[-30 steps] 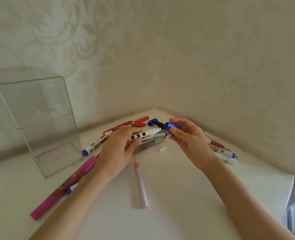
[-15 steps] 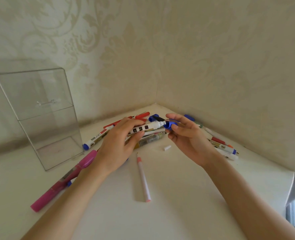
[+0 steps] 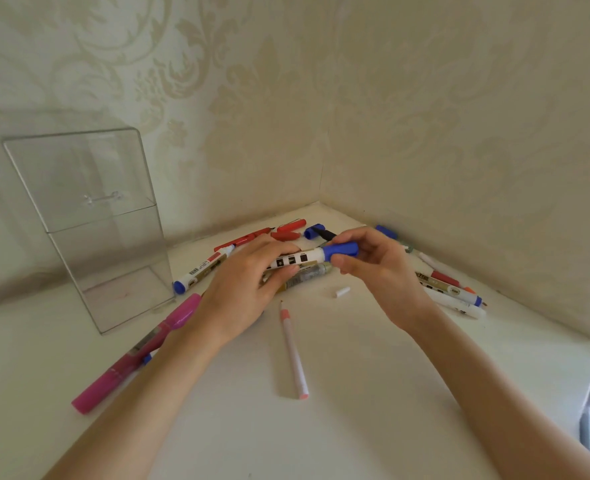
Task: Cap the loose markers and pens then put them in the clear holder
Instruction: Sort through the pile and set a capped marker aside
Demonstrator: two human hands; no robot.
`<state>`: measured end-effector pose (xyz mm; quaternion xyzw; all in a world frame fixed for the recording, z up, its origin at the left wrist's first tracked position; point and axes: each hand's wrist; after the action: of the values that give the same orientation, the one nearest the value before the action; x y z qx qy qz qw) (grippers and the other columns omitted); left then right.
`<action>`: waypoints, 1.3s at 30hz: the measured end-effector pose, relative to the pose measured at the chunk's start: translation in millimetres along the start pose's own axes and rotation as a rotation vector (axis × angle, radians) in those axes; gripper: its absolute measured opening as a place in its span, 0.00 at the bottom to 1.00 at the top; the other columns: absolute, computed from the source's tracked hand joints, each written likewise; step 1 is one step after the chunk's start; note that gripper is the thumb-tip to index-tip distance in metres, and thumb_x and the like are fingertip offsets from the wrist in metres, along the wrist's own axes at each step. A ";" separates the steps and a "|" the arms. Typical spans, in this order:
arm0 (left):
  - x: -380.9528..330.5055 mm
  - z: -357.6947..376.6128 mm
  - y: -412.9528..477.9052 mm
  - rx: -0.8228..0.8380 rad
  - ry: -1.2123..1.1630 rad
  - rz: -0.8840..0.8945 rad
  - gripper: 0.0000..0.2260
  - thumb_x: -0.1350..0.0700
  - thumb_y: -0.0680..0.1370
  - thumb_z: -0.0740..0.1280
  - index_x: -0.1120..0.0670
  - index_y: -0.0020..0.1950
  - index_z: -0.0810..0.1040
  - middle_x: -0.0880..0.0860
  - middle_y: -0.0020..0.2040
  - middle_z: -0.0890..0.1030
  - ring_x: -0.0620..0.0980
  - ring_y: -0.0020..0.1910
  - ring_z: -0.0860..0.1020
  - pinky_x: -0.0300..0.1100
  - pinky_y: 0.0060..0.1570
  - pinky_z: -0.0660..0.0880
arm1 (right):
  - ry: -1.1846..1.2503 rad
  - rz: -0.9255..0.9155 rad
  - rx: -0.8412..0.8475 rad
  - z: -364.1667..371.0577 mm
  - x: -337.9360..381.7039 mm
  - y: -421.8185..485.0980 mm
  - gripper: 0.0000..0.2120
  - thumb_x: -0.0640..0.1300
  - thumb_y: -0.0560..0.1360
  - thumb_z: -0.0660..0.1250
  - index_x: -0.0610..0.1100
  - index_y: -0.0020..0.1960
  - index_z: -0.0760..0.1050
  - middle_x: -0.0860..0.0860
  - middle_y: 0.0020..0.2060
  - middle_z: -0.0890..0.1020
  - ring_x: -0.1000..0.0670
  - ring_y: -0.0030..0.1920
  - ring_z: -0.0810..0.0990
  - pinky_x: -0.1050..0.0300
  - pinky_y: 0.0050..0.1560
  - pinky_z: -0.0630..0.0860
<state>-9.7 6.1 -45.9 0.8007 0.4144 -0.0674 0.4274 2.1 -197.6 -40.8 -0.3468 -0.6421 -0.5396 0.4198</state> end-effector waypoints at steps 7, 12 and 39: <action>-5.4 6.8 -1.7 0.000 -0.127 -0.133 0.10 0.56 0.75 0.66 0.54 0.56 0.79 0.47 0.49 0.79 0.42 0.47 0.75 0.27 0.46 0.68 | -0.019 -0.014 -0.056 3.4 3.8 -2.2 0.08 0.31 0.70 0.68 0.42 0.46 0.78 0.58 0.34 0.82 0.60 0.35 0.79 0.68 0.41 0.75; -10.6 4.2 -0.5 0.080 -0.396 -0.310 0.06 0.56 0.75 0.67 0.48 0.50 0.80 0.44 0.40 0.79 0.41 0.37 0.75 0.38 0.42 0.73 | -0.048 -0.031 -0.043 5.8 4.0 -2.2 0.09 0.30 0.71 0.67 0.43 0.45 0.78 0.59 0.33 0.82 0.60 0.34 0.78 0.67 0.40 0.75; -39.9 4.5 -55.5 -0.023 0.479 -0.323 0.12 0.46 0.73 0.63 0.50 0.53 0.75 0.49 0.49 0.74 0.48 0.48 0.73 0.40 0.41 0.69 | -1.061 0.078 0.145 -10.6 -24.1 -11.3 0.08 0.47 0.76 0.64 0.48 0.53 0.79 0.53 0.51 0.74 0.55 0.53 0.67 0.63 0.53 0.62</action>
<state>-74.4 -5.2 -65.2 0.7124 0.6265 0.0611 0.3103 3.6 -209.8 -66.7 -0.5656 -0.7883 -0.2285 0.0803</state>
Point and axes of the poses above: each hand's wrist, its own y-axis towards the middle knuckle, its own z-axis out of the palm, x = y × z
